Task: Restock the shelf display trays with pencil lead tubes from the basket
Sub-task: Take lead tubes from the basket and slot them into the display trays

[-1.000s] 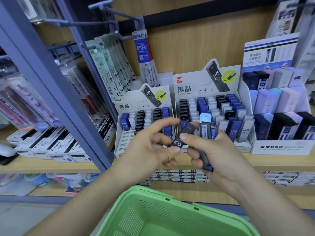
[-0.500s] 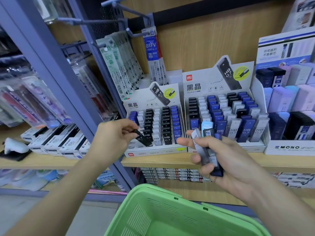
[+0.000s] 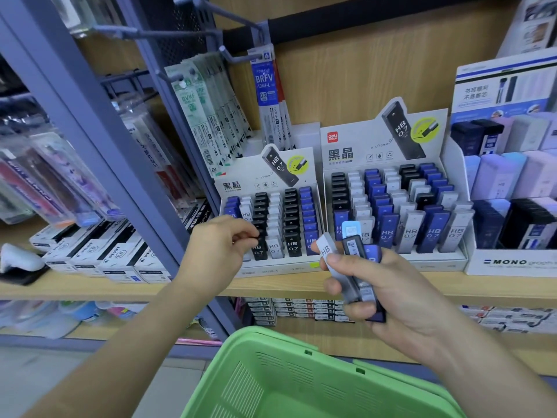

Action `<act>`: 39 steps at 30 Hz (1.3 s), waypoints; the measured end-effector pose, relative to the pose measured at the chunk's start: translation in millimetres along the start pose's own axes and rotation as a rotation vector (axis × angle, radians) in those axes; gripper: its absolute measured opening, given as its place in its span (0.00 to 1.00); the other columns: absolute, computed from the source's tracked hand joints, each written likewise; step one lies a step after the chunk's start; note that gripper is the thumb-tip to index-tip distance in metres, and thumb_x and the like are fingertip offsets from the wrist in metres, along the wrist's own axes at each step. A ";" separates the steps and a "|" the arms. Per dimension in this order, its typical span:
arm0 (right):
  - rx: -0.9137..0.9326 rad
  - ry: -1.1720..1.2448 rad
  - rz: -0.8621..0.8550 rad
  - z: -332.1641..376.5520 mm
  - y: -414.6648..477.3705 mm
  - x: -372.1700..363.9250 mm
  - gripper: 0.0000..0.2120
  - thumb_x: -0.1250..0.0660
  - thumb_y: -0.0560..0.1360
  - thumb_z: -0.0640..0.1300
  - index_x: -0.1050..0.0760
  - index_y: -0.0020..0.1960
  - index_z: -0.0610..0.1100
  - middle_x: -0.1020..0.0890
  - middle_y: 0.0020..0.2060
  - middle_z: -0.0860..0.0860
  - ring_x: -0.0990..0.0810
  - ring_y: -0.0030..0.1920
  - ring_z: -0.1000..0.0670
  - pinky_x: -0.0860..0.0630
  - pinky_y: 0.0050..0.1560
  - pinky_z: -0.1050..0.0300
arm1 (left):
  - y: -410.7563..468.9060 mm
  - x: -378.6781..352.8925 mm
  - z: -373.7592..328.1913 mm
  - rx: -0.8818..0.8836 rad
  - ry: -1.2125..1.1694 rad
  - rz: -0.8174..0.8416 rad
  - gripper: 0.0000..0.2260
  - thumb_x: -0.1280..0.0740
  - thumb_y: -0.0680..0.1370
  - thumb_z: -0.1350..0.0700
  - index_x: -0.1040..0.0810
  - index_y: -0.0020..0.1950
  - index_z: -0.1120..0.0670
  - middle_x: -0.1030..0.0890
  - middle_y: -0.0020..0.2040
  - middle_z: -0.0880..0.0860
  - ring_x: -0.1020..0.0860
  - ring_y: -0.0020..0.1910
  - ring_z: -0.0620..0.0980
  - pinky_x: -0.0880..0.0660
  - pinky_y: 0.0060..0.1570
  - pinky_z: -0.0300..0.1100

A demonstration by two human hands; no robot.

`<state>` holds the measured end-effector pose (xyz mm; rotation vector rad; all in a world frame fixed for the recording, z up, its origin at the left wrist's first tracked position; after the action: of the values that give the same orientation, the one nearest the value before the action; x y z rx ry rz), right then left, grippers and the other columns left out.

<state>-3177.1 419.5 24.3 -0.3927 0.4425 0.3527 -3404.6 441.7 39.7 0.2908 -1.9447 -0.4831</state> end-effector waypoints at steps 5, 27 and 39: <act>-0.009 -0.024 0.039 -2.0 -1.4 -2.4 0.21 0.26 0.61 0.41 0.21 0.53 0.37 0.21 0.38 0.45 0.24 0.29 0.53 0.40 0.18 0.66 | 1.0 8.9 -20.5 -0.078 0.148 0.020 0.05 0.30 0.76 0.57 0.16 0.49 0.53 0.18 0.44 0.47 0.23 0.46 0.48 0.26 0.48 0.41; -0.092 0.015 -0.013 -7.6 3.8 1.3 0.09 0.37 0.77 0.33 0.21 0.55 0.38 0.25 0.32 0.45 0.30 0.27 0.51 0.34 0.24 0.61 | 14.6 44.2 1.7 0.134 0.054 -0.275 0.09 0.35 0.79 0.62 0.18 0.56 0.58 0.16 0.46 0.55 0.18 0.44 0.53 0.22 0.50 0.45; -0.089 -0.018 0.042 -10.8 2.4 0.5 0.13 0.31 0.72 0.44 0.18 0.54 0.42 0.21 0.36 0.44 0.30 0.27 0.51 0.45 0.19 0.68 | 34.8 -9.6 26.9 -0.022 0.353 -0.002 0.08 0.36 0.74 0.70 0.20 0.49 0.60 0.17 0.45 0.56 0.21 0.46 0.57 0.22 0.42 0.50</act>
<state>-3181.3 417.0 14.4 -0.4671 0.4193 0.4175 -3424.7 481.9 38.3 0.3391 -1.5947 -0.4229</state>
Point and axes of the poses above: each hand's wrist, its own y-axis towards the middle knuckle, its own x-axis out of the back of the hand, z = x × y, the point moved 2 cm from there along y, towards the middle knuckle
